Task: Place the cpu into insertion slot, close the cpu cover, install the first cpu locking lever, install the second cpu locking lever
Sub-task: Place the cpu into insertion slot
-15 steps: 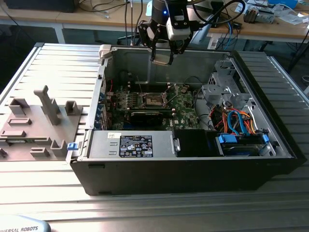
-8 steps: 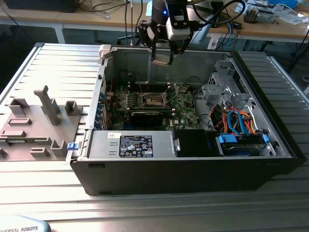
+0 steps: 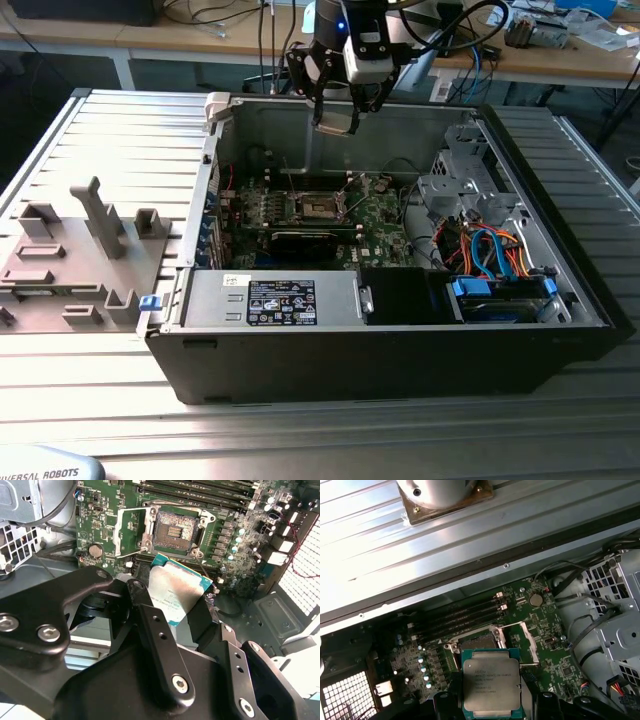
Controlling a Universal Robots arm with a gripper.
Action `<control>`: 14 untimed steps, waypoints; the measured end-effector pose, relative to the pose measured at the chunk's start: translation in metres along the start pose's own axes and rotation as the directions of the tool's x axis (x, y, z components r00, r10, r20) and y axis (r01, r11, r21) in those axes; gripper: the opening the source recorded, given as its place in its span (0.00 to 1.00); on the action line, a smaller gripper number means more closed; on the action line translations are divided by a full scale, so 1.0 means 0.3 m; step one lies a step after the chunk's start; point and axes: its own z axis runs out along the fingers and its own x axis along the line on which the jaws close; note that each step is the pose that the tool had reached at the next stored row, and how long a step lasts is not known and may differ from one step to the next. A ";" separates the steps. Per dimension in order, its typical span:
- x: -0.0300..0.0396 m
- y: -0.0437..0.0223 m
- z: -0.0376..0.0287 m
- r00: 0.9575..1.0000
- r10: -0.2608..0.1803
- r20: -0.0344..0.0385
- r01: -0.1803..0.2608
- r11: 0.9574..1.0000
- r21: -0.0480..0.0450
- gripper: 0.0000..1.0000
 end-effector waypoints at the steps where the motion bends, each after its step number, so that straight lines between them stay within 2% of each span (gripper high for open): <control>1: 0.000 0.000 0.000 1.000 0.001 0.000 -0.001 1.000 0.000 0.54; 14: 0.000 0.000 0.000 1.000 0.020 0.002 -0.020 1.000 0.000 0.54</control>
